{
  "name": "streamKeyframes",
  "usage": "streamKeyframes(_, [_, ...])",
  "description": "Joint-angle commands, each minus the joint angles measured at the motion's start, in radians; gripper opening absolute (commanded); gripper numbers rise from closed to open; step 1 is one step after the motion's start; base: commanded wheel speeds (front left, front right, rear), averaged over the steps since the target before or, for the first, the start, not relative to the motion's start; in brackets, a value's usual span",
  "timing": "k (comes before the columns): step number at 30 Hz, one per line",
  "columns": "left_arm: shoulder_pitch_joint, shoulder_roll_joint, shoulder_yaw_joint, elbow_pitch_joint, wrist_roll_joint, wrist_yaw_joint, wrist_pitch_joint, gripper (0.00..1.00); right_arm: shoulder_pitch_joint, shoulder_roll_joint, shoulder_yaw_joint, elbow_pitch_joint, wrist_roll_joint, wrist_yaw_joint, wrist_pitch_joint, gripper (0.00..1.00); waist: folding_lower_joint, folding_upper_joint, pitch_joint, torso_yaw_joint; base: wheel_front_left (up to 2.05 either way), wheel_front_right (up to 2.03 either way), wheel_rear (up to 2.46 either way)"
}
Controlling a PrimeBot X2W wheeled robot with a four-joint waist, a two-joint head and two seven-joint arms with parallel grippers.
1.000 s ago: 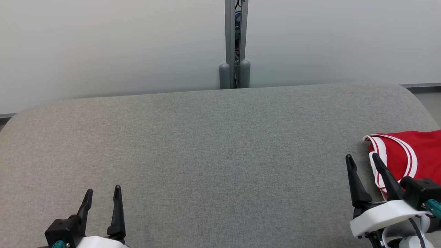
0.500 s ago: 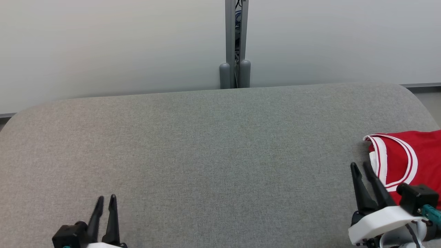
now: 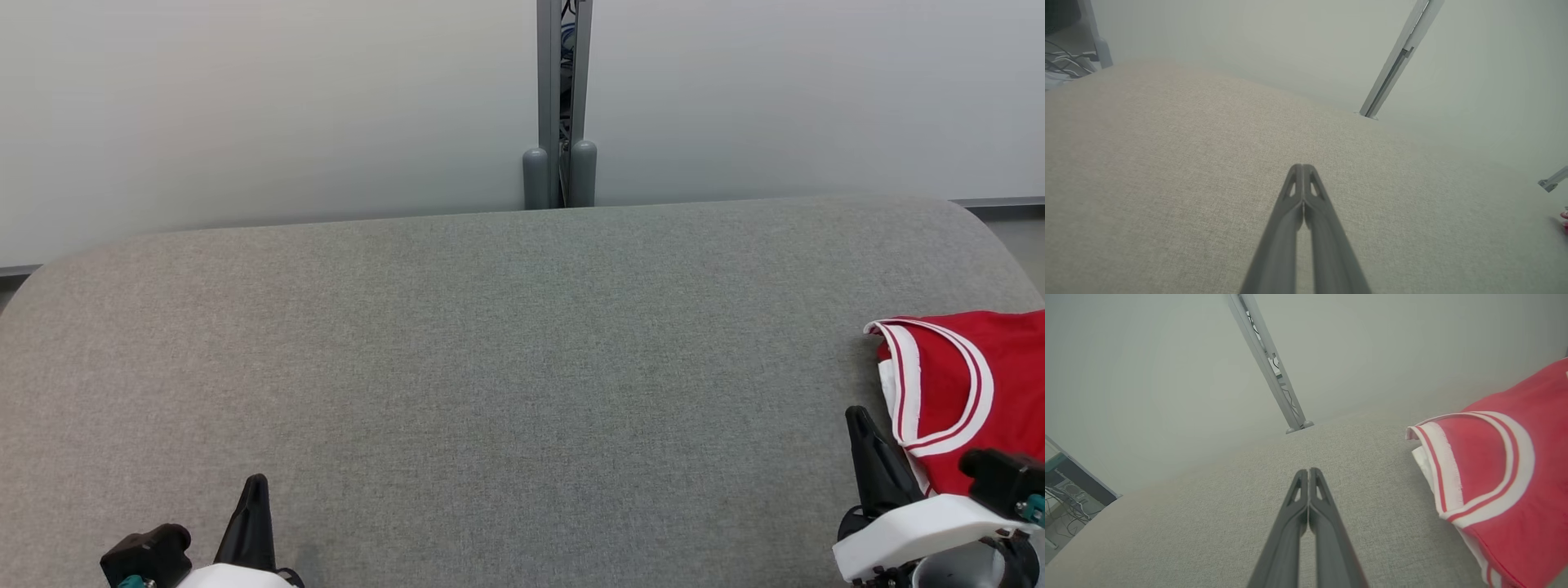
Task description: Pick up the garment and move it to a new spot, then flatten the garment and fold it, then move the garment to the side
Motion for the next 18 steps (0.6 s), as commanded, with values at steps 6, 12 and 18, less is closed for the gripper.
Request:
streamKeyframes(6, [-0.049, -0.014, 0.053, 0.006, -0.095, -0.045, 0.025, 0.00, -0.047, -0.008, -0.015, 0.000, 0.127, 0.000, 0.024, 0.00, 0.0000, 0.0000, 0.001, 0.003, 0.00, 0.00, 0.00])
streamKeyframes(12, [-0.064, -0.029, 0.080, 0.018, -0.153, -0.071, 0.041, 0.00, -0.059, -0.009, -0.021, 0.009, 0.204, 0.000, 0.039, 0.00, 0.0000, 0.0000, 0.002, 0.005, 0.00, 0.00, 0.00])
streamKeyframes(18, [-0.079, -0.047, 0.110, 0.026, -0.219, -0.100, 0.060, 0.00, -0.071, -0.011, -0.029, 0.020, 0.291, 0.000, 0.055, 0.00, 0.0000, 0.0000, 0.004, 0.008, 0.00, 0.00, 0.00])
